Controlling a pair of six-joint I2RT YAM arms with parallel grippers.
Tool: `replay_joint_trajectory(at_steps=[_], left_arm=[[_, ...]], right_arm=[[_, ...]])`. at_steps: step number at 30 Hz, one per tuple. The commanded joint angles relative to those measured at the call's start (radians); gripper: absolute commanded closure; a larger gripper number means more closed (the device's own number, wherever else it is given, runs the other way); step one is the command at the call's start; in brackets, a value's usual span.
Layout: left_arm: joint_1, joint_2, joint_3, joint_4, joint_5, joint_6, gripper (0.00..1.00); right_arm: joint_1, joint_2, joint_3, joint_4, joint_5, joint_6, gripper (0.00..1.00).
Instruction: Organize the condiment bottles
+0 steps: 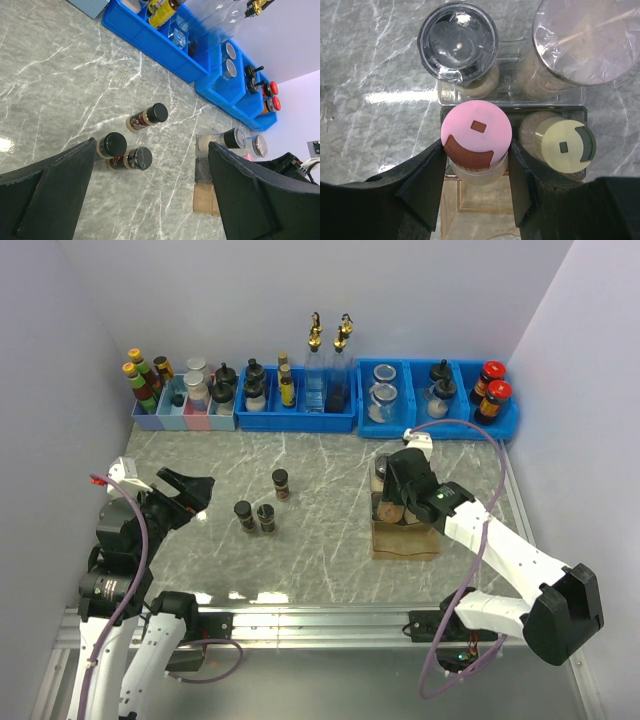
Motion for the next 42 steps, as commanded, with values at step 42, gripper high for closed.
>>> replay_joint_trajectory(at_steps=[42], left_arm=[[-0.003, -0.015, -0.035, 0.057, 0.019, -0.023, 0.01]], right_arm=[[-0.006, 0.02, -0.167, 0.128, -0.097, 0.021, 1.0]])
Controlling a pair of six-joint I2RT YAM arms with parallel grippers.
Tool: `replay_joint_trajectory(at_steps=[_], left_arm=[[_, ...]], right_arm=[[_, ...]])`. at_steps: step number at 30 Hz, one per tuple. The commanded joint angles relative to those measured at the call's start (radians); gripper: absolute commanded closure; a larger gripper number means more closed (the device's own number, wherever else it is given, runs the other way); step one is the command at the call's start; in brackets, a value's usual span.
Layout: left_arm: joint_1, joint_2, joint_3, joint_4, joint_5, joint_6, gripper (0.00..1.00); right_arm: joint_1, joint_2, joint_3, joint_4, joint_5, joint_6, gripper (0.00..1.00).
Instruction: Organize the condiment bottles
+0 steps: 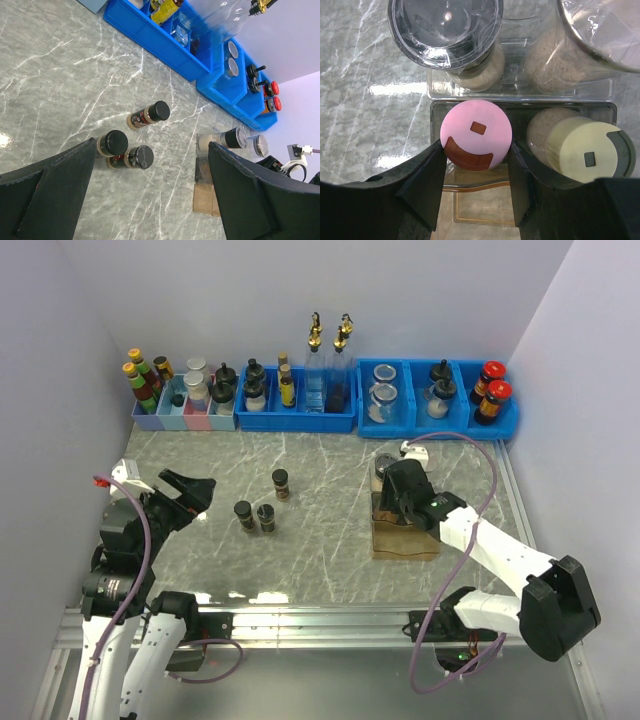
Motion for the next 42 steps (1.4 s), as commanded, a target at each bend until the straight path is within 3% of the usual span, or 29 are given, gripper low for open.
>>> replay_joint_trajectory(at_steps=[1, 2, 3, 5, 6, 9, 13, 18, 23, 31, 42], left_arm=[[-0.003, -0.007, -0.004, 0.047, 0.018, -0.009, 0.01], [-0.003, -0.007, -0.004, 0.048, 0.018, -0.009, 0.01], [-0.003, -0.007, -0.002, 0.045, 0.018, -0.009, 0.01], [-0.003, -0.008, -0.001, 0.044, 0.018, -0.007, 0.01], [-0.002, -0.007, -0.001, 0.044, 0.016, -0.006, 0.01], [-0.003, -0.01, -0.001, 0.044, 0.016, -0.006, 0.01], [-0.003, -0.008, -0.002, 0.047, 0.019, -0.006, 0.01], [-0.003, -0.01, 0.001, 0.044, 0.014, 0.0, 0.01], [-0.003, -0.007, 0.007, 0.042, 0.011, 0.0, 0.01], [-0.003, -0.008, 0.008, 0.036, 0.008, -0.007, 0.01], [-0.003, -0.024, 0.016, 0.014, 0.008, -0.004, 0.01]], right_arm=[[0.014, -0.018, -0.029, -0.027, -0.036, 0.012, 0.99], [0.015, -0.02, -0.027, -0.033, -0.039, 0.012, 0.95], [0.023, -0.029, -0.021, -0.038, -0.043, 0.012, 0.8], [0.031, -0.043, -0.009, -0.059, -0.045, 0.014, 0.62], [0.037, -0.061, -0.001, -0.07, -0.039, 0.017, 0.46], [0.057, -0.095, 0.035, -0.114, -0.021, 0.018, 0.3], [0.075, -0.122, 0.103, -0.195, 0.016, 0.014, 0.17], [0.106, -0.152, 0.222, -0.26, 0.047, -0.006, 0.14], [0.187, -0.098, 0.341, -0.24, -0.025, -0.066, 0.16], [0.322, 0.235, 0.534, -0.096, -0.186, -0.169, 0.18], [0.351, 0.614, 0.836, -0.053, -0.166, -0.144, 0.15]])
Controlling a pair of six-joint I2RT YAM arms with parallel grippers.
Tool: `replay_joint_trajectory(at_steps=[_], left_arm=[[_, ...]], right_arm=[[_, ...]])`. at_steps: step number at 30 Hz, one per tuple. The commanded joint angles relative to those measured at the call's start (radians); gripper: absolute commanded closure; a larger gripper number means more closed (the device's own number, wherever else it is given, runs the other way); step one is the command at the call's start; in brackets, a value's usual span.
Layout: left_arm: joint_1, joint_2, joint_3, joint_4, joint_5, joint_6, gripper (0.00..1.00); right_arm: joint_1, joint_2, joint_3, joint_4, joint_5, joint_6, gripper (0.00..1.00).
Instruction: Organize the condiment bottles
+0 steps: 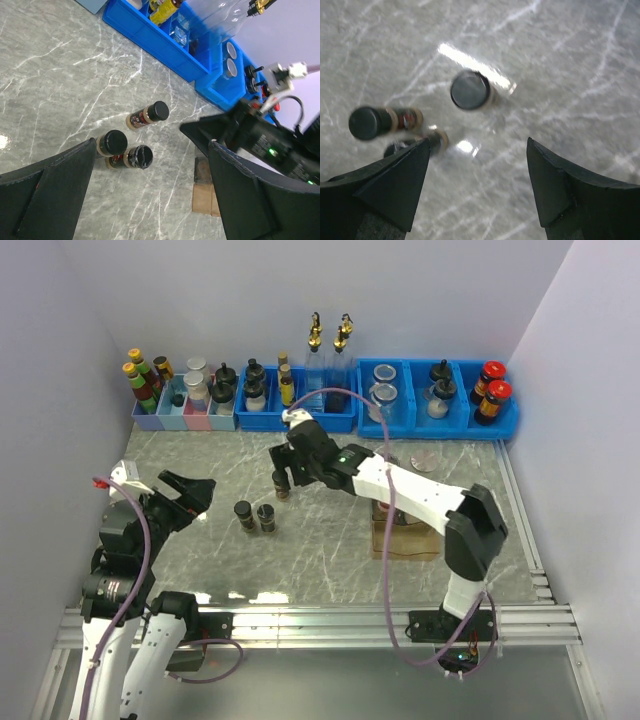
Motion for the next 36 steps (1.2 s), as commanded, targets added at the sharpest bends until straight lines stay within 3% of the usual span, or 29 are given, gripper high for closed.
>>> replay_joint_trajectory(at_steps=[1, 12, 19, 25, 30, 31, 34, 36], left_arm=[[-0.003, -0.014, 0.02, 0.009, 0.009, 0.004, 0.01], [-0.003, -0.027, 0.014, -0.007, -0.002, 0.015, 0.01], [-0.003, -0.028, 0.008, -0.014, -0.007, 0.021, 0.01], [-0.003, -0.03, 0.009, -0.02, -0.011, 0.027, 0.01], [-0.003, -0.03, 0.008, -0.017, -0.011, 0.021, 0.01], [-0.003, -0.031, 0.006, -0.017, -0.011, 0.021, 0.01], [-0.003, -0.031, 0.002, -0.014, -0.011, 0.018, 0.01], [-0.003, -0.03, 0.002, -0.011, -0.011, 0.018, 0.01]], right_arm=[[0.013, 0.052, 0.088, 0.056, 0.002, -0.001, 0.15], [0.019, 0.245, 0.221, 0.021, 0.026, -0.008, 0.09], [0.018, 0.327, 0.298, -0.025, 0.066, -0.004, 0.13], [0.018, 0.374, 0.362, -0.095, 0.092, 0.03, 0.36], [0.01, 0.347, 0.335, -0.111, 0.091, 0.044, 0.7], [0.01, 0.315, 0.307, -0.109, 0.095, 0.052, 0.83], [0.004, 0.208, 0.226, -0.075, 0.117, 0.061, 1.0], [-0.001, 0.146, 0.186, -0.086, 0.144, 0.064, 1.0]])
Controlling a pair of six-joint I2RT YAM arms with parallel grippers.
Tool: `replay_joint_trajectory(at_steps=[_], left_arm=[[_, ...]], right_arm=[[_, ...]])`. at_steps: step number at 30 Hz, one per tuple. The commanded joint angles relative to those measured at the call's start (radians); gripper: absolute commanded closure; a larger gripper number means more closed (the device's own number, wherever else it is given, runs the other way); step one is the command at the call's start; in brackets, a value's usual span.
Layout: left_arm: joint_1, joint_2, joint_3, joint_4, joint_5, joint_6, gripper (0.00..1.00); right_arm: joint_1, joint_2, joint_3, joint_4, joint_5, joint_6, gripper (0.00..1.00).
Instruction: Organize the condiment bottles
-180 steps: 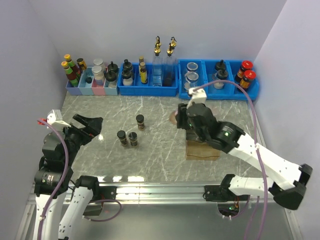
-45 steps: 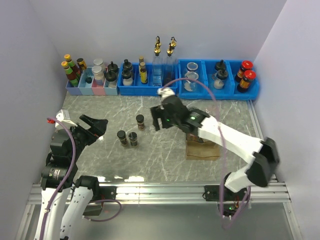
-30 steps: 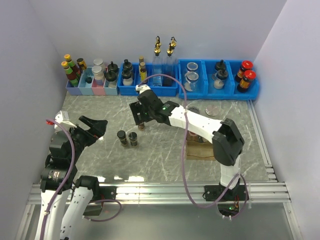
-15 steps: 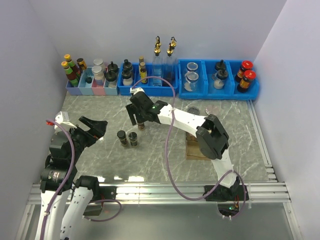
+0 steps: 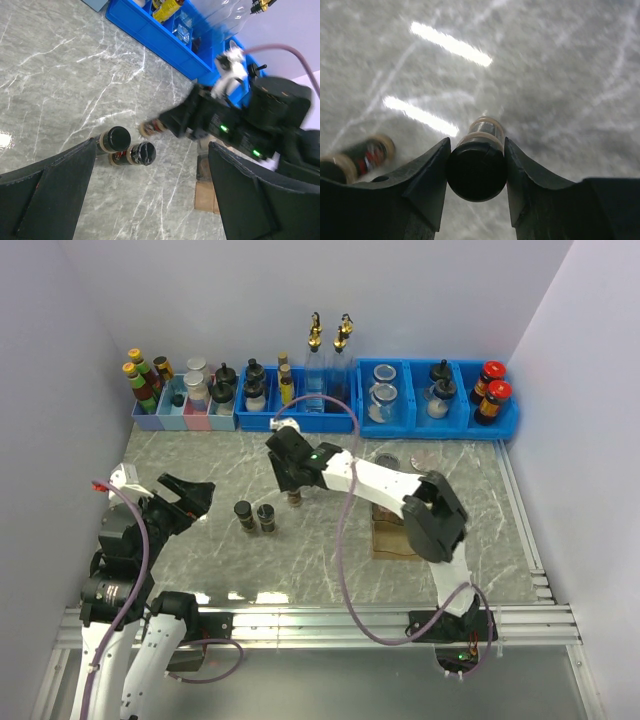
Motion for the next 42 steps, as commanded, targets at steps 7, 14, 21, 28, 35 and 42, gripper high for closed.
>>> replay_joint_trajectory(at_steps=[7, 14, 21, 28, 35, 42], left_arm=[[-0.003, 0.001, 0.01, 0.027, -0.007, 0.013, 0.01], [-0.003, 0.01, 0.002, 0.054, -0.002, 0.013, 0.01], [-0.003, 0.033, -0.009, 0.088, 0.022, 0.001, 0.01], [-0.003, 0.039, -0.001, 0.083, 0.029, -0.004, 0.01], [-0.002, 0.043, 0.017, 0.065, 0.023, 0.004, 0.01], [-0.003, 0.039, 0.013, 0.065, 0.022, 0.002, 0.01]], right_arm=[[-0.02, -0.543, -0.239, -0.066, 0.075, 0.052, 1.0], [-0.023, -0.904, -0.554, -0.181, 0.156, 0.161, 1.0], [-0.069, -1.147, -0.791, -0.31, 0.262, 0.282, 1.0], [-0.213, -1.276, -0.94, -0.327, 0.282, 0.34, 1.0], [-0.383, -1.25, -0.953, -0.285, 0.219, 0.305, 1.0], [-0.44, -1.146, -1.005, -0.23, 0.187, 0.333, 1.0]])
